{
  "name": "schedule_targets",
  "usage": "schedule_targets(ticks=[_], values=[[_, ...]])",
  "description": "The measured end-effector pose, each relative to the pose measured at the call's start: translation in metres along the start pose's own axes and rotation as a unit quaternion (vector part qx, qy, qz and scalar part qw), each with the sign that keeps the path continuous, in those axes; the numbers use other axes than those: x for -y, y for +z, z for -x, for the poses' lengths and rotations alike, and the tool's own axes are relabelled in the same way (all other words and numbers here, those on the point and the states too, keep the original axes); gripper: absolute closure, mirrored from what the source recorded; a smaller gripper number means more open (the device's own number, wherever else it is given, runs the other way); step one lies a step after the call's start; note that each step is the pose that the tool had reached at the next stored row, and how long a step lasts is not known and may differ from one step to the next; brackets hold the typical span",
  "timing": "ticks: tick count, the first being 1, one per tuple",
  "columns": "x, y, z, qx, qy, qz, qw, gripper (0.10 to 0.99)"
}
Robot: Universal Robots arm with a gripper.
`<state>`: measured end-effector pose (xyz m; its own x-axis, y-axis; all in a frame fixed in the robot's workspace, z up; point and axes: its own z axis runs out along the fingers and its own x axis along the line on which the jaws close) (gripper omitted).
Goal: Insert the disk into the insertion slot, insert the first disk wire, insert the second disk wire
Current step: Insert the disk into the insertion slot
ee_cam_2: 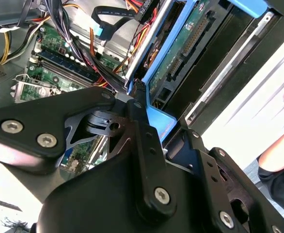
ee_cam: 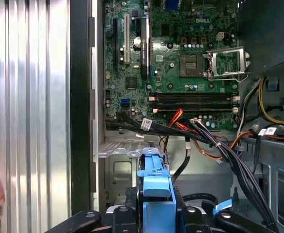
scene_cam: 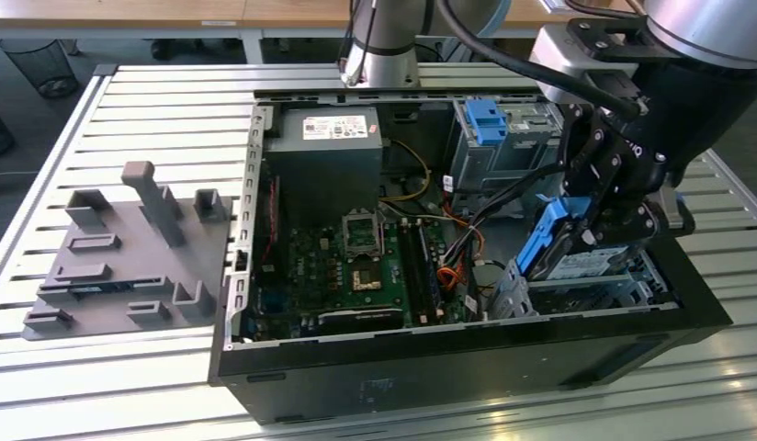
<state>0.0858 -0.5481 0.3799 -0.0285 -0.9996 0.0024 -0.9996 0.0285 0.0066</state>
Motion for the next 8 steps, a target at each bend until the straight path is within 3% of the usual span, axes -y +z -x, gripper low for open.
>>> schedule_targets(ticks=[8], values=[[0.0001,0.0063,0.0000,0.0000,0.000,0.0000,1.0000,0.718]])
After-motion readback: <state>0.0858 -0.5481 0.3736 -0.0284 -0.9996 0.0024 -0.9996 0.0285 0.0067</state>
